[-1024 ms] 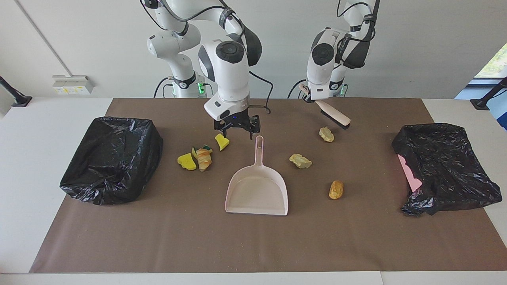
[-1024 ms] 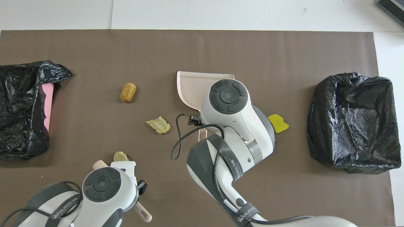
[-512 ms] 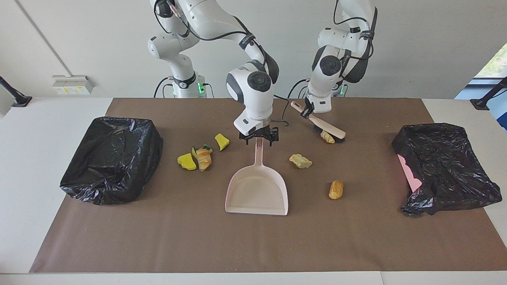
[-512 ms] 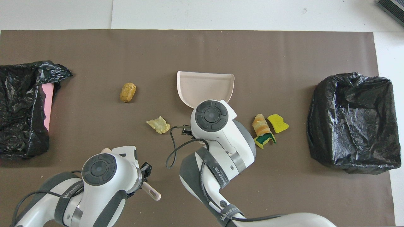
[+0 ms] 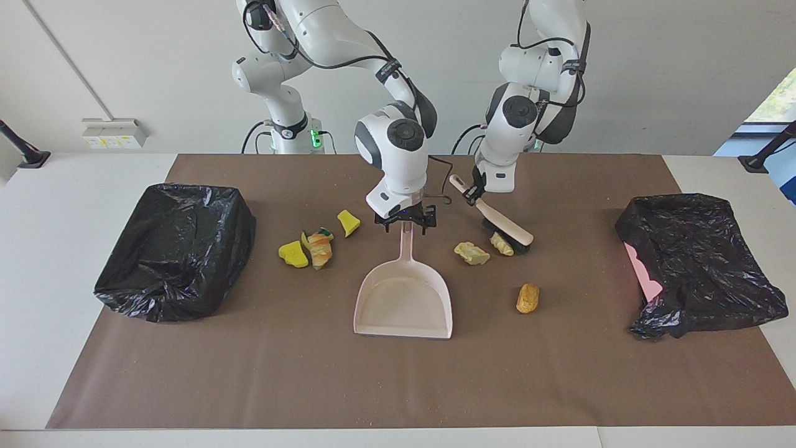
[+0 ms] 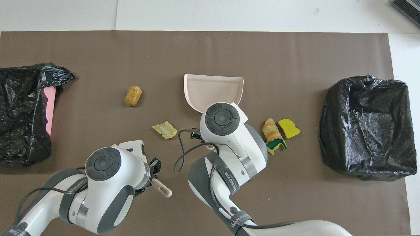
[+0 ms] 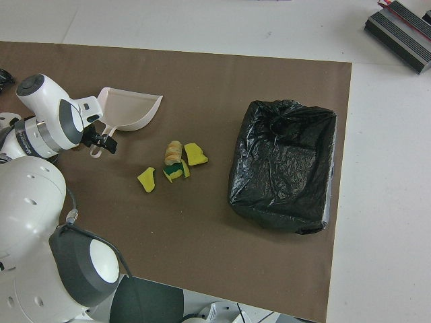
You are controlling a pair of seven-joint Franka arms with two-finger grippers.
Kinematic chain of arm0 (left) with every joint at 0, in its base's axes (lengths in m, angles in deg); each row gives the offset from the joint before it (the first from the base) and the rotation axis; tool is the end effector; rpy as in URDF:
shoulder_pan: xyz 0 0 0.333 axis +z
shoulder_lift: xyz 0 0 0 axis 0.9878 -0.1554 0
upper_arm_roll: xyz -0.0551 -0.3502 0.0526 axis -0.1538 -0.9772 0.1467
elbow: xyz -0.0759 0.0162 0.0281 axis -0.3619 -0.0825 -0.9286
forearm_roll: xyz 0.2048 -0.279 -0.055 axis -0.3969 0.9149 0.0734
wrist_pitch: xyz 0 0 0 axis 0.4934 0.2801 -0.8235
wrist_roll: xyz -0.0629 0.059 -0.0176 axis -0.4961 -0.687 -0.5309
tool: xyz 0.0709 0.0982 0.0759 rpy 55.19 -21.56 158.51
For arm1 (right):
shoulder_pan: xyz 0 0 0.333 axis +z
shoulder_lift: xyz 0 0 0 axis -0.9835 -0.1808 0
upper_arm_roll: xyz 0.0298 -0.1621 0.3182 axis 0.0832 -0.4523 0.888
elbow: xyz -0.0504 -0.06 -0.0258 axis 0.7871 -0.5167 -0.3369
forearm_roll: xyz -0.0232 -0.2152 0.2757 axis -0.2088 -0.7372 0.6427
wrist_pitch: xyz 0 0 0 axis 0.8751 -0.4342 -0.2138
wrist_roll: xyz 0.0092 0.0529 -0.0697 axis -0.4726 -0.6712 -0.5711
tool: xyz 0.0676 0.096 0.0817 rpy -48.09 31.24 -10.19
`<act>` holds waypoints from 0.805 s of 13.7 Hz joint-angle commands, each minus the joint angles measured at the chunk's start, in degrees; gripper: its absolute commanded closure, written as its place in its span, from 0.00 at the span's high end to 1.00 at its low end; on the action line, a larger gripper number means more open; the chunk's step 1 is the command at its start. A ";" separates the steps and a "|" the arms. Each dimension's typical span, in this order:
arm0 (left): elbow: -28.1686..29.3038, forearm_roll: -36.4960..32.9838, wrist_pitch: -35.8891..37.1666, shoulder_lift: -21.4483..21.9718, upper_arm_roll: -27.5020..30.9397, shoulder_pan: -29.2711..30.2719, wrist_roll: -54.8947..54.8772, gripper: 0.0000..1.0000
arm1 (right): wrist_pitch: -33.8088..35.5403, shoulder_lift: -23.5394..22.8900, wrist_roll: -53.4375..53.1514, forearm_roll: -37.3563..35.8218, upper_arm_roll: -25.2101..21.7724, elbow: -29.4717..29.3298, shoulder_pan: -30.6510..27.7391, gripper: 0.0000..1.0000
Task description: Sweep and dump trash in bin
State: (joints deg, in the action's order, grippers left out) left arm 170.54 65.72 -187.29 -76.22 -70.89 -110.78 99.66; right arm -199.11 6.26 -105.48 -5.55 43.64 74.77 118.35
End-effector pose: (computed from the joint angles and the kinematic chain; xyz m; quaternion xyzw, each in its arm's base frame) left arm 0.3696 -0.2334 0.3895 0.9488 0.3055 -0.0796 0.0156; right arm 0.5014 0.3662 0.3743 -0.9982 0.0557 0.0209 0.0104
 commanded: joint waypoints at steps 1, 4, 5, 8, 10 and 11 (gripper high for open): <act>-1.98 0.92 0.99 -0.95 -0.45 1.42 -10.18 0.00 | -1.20 0.12 -0.78 0.15 0.12 0.44 -0.01 0.38; -6.89 0.83 8.78 -0.86 -0.45 7.11 -19.83 0.00 | -0.41 0.12 -1.31 0.15 0.12 -0.17 0.08 0.00; -9.00 0.92 13.18 -0.87 -0.45 8.01 -24.05 0.00 | -0.32 0.12 -1.31 0.23 0.12 -0.17 -0.10 0.00; -11.74 0.40 17.87 0.27 -0.45 11.95 -27.24 0.00 | -1.19 0.03 -0.26 0.67 0.12 -0.61 -0.54 0.00; -12.01 -1.18 19.71 0.89 -0.36 12.85 -32.85 0.00 | -1.12 0.64 3.76 0.85 0.12 -1.14 -0.89 0.00; -12.44 -3.97 19.72 0.72 -0.45 12.85 -34.01 0.00 | -0.16 1.34 8.40 0.41 -0.14 -0.97 -0.98 0.00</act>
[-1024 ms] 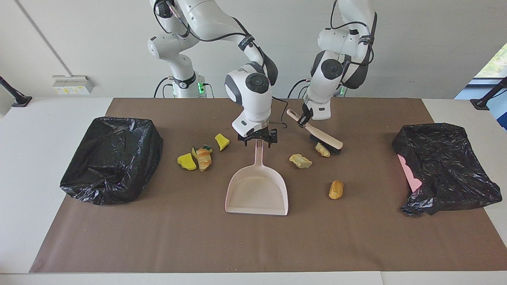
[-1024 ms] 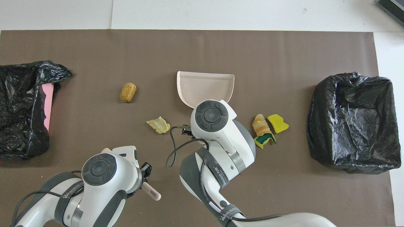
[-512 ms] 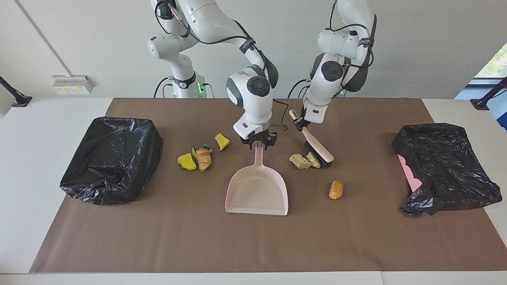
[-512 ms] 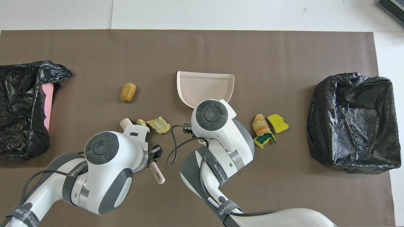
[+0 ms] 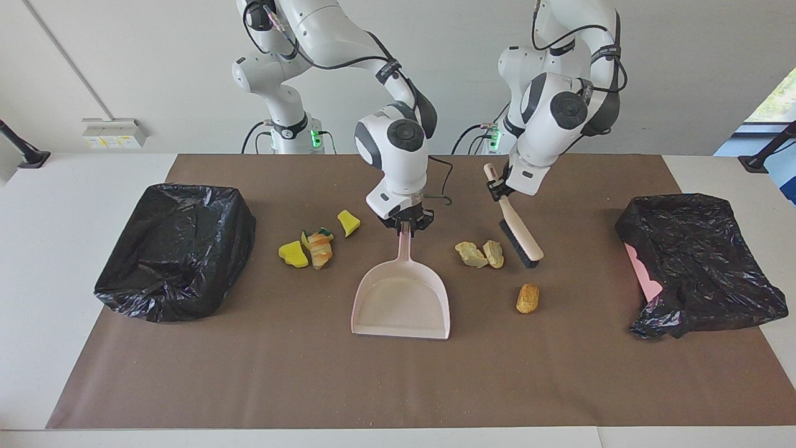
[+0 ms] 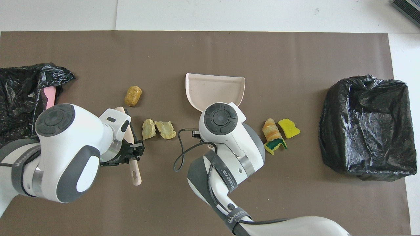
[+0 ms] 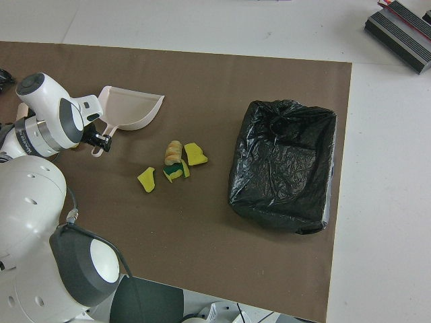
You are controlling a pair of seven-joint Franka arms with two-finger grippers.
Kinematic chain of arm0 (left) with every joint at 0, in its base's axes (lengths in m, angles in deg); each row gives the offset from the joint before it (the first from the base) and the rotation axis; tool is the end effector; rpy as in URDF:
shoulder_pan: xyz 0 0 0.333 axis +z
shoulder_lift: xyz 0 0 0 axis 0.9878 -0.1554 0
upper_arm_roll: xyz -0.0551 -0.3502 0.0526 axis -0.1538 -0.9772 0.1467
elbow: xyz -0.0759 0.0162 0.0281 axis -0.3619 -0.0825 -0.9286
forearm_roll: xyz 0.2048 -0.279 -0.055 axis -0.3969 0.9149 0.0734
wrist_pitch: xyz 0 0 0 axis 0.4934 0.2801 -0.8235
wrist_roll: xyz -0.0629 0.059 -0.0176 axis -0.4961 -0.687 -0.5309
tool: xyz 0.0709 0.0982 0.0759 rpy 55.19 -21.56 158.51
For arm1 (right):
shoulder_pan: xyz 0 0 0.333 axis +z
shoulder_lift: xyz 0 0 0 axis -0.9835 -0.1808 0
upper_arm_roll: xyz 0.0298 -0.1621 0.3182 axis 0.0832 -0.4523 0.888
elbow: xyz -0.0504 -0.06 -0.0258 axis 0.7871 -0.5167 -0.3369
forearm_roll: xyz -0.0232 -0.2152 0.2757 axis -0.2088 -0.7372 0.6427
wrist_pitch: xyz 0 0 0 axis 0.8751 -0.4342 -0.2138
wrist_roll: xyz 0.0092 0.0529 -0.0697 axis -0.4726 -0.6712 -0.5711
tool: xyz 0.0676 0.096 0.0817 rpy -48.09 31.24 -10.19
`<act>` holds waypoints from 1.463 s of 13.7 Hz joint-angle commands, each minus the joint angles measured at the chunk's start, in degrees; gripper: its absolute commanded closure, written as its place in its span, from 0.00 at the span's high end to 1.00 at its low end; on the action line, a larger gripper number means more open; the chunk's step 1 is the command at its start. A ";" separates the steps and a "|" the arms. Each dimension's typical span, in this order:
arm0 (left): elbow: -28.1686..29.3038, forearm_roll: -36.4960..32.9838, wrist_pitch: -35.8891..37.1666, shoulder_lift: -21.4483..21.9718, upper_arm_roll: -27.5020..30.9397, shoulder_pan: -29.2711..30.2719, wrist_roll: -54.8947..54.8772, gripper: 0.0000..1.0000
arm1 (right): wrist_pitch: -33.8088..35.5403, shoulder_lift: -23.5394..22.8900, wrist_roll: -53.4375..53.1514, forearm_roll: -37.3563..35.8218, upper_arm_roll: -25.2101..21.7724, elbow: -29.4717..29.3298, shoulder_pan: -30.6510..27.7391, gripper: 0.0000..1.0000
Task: Sweep and dump trash in bin
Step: 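Sweep the paper bits and nugget into the dustpan with the left gripper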
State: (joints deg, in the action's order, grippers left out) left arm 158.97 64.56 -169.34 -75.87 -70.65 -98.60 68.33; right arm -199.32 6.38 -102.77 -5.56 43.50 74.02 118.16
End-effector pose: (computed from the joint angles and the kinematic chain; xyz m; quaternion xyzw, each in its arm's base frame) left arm 0.4165 -0.1561 0.4512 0.9853 0.1219 -0.1169 0.0253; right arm 0.5065 0.3657 0.3814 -0.9992 0.0345 0.0127 0.0163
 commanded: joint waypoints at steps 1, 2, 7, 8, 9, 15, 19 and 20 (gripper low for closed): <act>-1.05 -5.29 1.25 0.11 -0.69 0.67 -3.56 0.00 | 1.19 3.15 11.48 0.24 -0.18 0.48 -1.56 0.00; -1.05 -6.44 0.64 0.10 -0.69 0.67 -6.27 0.00 | 3.73 4.47 16.41 -0.02 -0.18 0.49 -2.53 0.00; -1.84 -13.49 -5.77 -3.49 -0.69 5.41 -22.45 0.00 | 13.59 11.86 46.31 -3.25 -0.18 3.82 -5.88 0.00; -2.80 -13.75 -6.92 -4.81 -0.69 6.72 -23.33 0.00 | 13.59 12.39 49.65 -5.28 -0.09 4.79 -5.62 0.00; -4.11 -14.01 -7.71 -6.82 -0.69 7.34 -25.00 0.00 | 13.59 13.26 53.86 -6.43 -0.18 6.19 -5.53 0.00; -3.96 -16.83 -13.95 -12.64 -0.69 10.51 -38.55 0.00 | 8.51 17.04 68.76 -12.33 -0.09 13.83 -5.09 0.00; -1.94 -16.13 -13.78 -11.85 -1.04 9.46 -38.81 0.00 | 5.08 17.67 67.89 -12.51 0.17 17.01 -2.82 0.00; -1.67 -16.04 -13.35 -11.59 -1.21 9.46 -38.81 0.00 | 3.76 17.49 66.40 -12.59 0.17 17.62 -1.84 0.00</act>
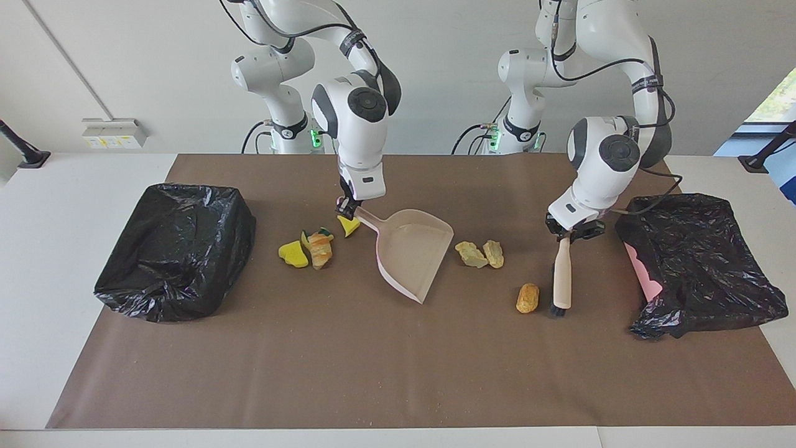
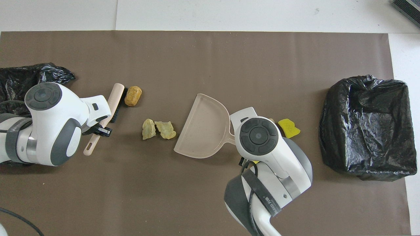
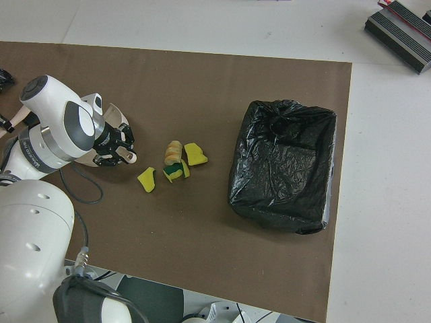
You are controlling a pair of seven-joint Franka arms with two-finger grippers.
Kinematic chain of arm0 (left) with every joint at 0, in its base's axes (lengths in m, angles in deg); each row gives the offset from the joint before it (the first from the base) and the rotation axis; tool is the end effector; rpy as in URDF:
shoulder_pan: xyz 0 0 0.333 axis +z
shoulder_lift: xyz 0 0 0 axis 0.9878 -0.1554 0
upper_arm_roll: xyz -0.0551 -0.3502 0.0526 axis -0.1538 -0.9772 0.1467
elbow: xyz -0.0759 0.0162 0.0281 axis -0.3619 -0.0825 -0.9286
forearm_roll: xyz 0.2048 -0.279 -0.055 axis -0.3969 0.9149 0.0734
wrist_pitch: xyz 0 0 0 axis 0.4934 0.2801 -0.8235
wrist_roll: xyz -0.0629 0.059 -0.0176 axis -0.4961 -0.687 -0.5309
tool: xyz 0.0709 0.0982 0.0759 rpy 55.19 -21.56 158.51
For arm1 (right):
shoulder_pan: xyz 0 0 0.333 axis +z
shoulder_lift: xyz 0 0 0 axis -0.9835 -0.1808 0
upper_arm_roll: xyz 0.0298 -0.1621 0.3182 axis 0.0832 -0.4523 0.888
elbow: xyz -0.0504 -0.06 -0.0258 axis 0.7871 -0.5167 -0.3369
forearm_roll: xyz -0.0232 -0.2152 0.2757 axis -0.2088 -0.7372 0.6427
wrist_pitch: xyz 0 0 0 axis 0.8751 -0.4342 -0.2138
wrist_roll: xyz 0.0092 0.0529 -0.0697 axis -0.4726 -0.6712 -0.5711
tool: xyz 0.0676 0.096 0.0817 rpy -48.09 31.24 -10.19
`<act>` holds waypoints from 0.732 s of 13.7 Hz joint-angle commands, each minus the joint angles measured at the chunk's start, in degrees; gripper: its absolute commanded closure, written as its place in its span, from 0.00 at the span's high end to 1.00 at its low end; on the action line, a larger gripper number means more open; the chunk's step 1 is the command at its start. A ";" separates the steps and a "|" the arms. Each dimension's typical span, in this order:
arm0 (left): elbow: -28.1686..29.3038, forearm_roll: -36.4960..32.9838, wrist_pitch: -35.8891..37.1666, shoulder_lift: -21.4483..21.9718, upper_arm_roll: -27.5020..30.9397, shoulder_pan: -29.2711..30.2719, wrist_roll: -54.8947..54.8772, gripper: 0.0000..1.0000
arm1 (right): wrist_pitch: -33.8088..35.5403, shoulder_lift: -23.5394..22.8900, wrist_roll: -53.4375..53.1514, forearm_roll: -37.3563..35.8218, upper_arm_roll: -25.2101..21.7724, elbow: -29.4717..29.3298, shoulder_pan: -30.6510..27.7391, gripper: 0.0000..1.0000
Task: Sweep and dump trash in bin
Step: 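Sweep the paper bits and nugget into the dustpan with the left gripper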
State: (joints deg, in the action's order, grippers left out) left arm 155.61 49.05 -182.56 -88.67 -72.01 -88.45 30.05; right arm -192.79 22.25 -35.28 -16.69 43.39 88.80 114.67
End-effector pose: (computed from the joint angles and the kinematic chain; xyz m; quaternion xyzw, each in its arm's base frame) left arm 0.5091 -0.0762 0.3810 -0.9775 0.1958 0.0640 0.0460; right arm 0.4507 0.2632 0.4249 0.8398 0.5379 -0.0483 0.0552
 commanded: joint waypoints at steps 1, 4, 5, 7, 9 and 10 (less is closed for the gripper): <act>2.04 -0.44 -0.13 1.31 0.06 -1.65 -0.18 0.00 | -3.65 1.45 -1.46 -1.64 0.29 3.36 2.17 0.00; 3.97 2.02 1.10 2.88 0.06 -3.85 0.44 0.00 | -3.57 1.18 0.99 -1.81 0.37 4.33 2.35 0.00; 5.54 2.02 1.19 3.85 0.06 -4.90 0.26 0.00 | -3.66 0.75 1.00 -1.90 0.37 4.51 2.52 0.00; 8.36 2.20 1.19 5.69 0.06 -7.62 0.08 0.00 | -4.70 -0.40 1.09 -2.08 0.29 4.51 2.61 0.00; 10.38 3.25 1.37 7.28 0.06 -11.04 0.34 0.00 | -5.50 -1.36 1.00 -2.08 0.37 4.51 2.61 0.00; 11.09 5.52 1.63 7.98 0.06 -13.24 0.61 0.00 | -5.50 -1.45 1.09 -2.08 0.37 4.51 2.53 0.00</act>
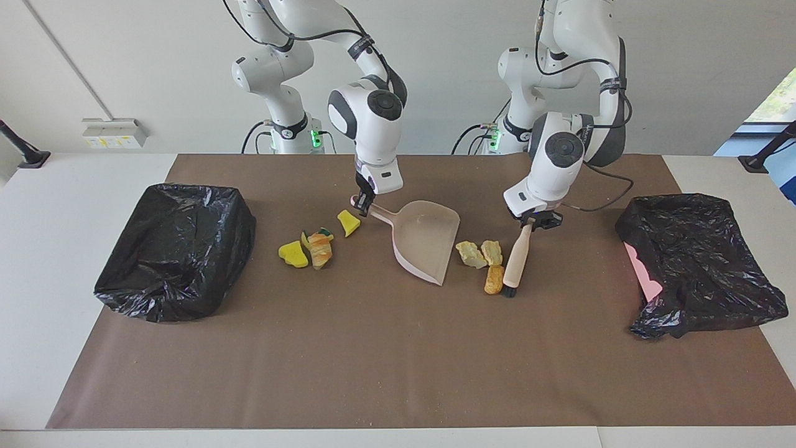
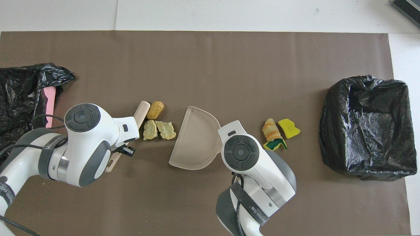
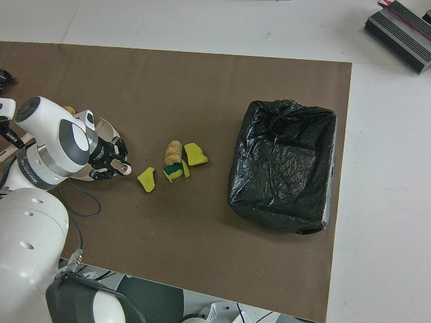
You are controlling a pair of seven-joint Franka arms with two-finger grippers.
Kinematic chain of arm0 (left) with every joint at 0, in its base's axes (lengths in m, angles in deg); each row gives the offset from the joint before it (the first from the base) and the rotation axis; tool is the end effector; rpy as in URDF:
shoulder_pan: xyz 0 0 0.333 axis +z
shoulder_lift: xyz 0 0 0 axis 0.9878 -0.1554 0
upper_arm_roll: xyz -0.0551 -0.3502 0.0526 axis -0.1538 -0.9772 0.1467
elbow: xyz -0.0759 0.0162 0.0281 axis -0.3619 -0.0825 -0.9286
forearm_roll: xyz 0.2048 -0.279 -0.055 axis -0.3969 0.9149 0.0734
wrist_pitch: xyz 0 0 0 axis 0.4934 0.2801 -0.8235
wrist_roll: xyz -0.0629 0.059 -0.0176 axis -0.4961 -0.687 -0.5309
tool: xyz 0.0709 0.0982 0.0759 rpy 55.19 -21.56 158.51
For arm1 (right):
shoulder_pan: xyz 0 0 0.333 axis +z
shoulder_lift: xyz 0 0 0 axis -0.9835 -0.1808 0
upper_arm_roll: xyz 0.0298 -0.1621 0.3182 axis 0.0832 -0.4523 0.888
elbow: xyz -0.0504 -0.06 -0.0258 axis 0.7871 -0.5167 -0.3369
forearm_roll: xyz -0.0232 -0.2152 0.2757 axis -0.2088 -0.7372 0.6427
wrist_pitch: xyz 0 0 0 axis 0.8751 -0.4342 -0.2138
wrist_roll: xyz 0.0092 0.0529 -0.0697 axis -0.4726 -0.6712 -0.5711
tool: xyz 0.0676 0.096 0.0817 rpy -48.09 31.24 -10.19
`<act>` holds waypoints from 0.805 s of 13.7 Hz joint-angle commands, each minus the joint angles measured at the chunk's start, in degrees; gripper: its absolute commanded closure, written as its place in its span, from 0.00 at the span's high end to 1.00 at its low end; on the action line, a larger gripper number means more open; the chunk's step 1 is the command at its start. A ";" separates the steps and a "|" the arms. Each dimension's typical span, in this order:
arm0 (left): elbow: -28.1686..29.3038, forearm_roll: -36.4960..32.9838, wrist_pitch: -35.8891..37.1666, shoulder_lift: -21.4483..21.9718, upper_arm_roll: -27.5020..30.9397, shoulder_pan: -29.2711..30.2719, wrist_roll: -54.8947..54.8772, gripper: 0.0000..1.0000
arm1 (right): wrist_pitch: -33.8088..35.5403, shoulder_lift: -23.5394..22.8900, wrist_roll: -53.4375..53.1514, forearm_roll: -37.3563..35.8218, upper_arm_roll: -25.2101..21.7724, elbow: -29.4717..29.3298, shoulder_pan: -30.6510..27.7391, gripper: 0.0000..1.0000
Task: Sweep and dump trash in bin
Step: 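Sweep the paper bits and nugget into the dustpan with the left gripper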
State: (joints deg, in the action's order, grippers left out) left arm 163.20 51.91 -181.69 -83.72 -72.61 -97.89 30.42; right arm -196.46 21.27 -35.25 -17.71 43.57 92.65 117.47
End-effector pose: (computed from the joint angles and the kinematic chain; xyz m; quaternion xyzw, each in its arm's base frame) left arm 0.4424 -0.1518 0.3718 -0.9595 0.2640 0.0919 0.0351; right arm 0.4307 0.2818 0.3938 0.8198 0.5664 -0.0568 0.0624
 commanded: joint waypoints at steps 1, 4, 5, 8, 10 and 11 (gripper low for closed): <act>3.60 5.20 1.98 3.30 0.66 -5.74 0.76 0.00 | -1.84 -0.56 1.06 -1.05 0.19 0.67 -0.45 0.00; 3.51 7.69 3.57 4.18 0.58 -11.36 5.23 0.00 | -1.66 -0.57 1.24 -1.05 0.10 0.67 -1.06 0.00; 3.25 9.08 3.66 4.27 0.66 -14.17 7.51 0.00 | -1.66 -0.57 1.24 -1.05 0.10 0.67 -1.07 0.00; -0.61 11.82 4.53 2.96 0.66 -16.21 12.01 0.00 | -1.66 -0.57 1.24 -1.05 0.10 0.67 -1.15 0.00; -2.11 11.82 7.86 2.78 0.84 -15.69 11.92 0.00 | -1.66 -0.57 1.24 -1.05 0.10 0.75 -1.15 0.00; -3.07 11.82 10.49 3.47 1.19 -15.25 11.92 0.00 | -1.66 -0.57 1.24 -0.96 0.10 0.75 -1.15 0.00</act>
State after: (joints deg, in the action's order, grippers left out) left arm 162.39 62.80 -175.80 -80.89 -72.48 -113.68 42.22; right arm -196.56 20.75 -35.23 -17.73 43.50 92.68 117.26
